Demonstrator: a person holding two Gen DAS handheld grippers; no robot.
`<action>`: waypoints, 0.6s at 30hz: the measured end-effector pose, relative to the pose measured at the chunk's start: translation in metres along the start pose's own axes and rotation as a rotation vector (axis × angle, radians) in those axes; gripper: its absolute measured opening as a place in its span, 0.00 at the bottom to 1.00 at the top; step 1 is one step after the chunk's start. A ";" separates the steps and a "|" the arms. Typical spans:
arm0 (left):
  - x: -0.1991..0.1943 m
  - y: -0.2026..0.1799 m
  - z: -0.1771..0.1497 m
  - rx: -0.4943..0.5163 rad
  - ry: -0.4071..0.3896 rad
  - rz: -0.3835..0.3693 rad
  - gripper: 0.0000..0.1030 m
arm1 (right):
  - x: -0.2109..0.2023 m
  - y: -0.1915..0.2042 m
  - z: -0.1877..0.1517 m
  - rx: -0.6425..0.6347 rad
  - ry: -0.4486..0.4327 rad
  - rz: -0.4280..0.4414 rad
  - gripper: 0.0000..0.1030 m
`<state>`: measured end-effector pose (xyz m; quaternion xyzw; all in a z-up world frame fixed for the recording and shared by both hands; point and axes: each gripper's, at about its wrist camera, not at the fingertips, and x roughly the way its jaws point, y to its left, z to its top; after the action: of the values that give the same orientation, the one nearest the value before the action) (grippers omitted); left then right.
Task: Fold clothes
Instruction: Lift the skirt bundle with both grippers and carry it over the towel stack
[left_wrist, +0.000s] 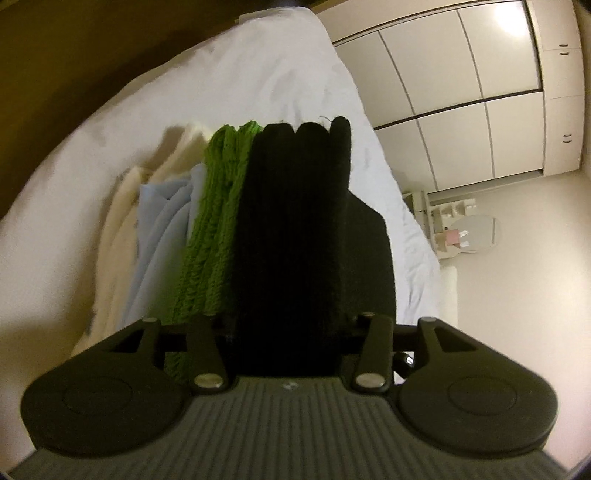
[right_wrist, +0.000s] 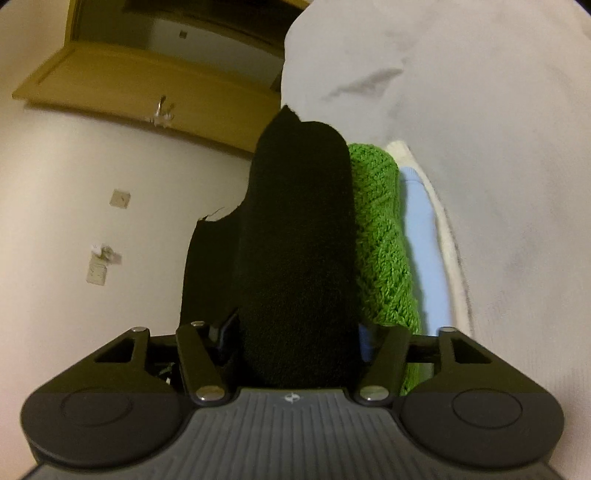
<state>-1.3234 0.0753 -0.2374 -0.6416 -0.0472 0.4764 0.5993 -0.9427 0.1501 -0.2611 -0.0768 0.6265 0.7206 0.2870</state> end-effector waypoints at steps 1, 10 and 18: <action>-0.003 -0.001 0.000 -0.001 -0.004 0.007 0.41 | 0.001 0.011 0.000 -0.039 0.004 -0.039 0.64; -0.035 0.001 -0.021 -0.044 -0.004 0.088 0.43 | -0.046 0.041 -0.031 -0.102 0.037 -0.185 0.67; -0.053 0.004 -0.043 -0.012 -0.035 0.152 0.39 | -0.045 0.062 -0.043 -0.111 0.096 -0.228 0.44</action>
<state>-1.3256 0.0095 -0.2186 -0.6384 -0.0118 0.5316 0.5565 -0.9480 0.0924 -0.1957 -0.1978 0.5858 0.7124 0.3318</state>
